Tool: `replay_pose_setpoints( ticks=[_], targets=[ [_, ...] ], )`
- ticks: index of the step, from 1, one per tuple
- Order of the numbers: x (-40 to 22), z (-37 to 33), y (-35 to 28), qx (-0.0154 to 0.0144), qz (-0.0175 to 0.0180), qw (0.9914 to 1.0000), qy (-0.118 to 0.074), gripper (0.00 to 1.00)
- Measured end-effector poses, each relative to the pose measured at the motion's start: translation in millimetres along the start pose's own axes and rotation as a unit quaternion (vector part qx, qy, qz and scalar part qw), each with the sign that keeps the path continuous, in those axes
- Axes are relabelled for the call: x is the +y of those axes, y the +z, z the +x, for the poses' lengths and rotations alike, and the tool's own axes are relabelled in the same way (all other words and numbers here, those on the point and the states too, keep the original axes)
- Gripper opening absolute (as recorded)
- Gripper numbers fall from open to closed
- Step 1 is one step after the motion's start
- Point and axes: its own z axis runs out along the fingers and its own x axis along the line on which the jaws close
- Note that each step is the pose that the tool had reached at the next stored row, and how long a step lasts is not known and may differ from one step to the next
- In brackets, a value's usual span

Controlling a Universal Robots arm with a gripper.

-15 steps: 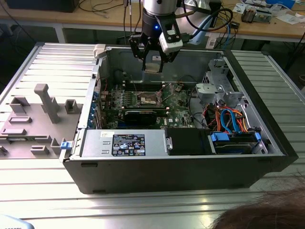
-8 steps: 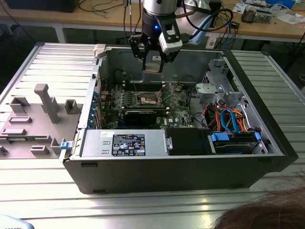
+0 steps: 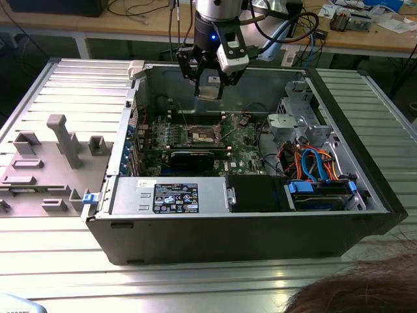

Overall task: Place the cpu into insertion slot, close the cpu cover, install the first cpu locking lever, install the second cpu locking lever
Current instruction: 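Place the cpu into insertion slot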

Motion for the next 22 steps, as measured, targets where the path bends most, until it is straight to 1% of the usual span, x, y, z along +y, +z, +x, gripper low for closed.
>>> replay_pose_setpoints(
  ticks=[22],
  targets=[
    [0.0, 0.0, 0.1, -0.0009, -0.0003, 0.99992, 0.013, 0.54]
  ],
)
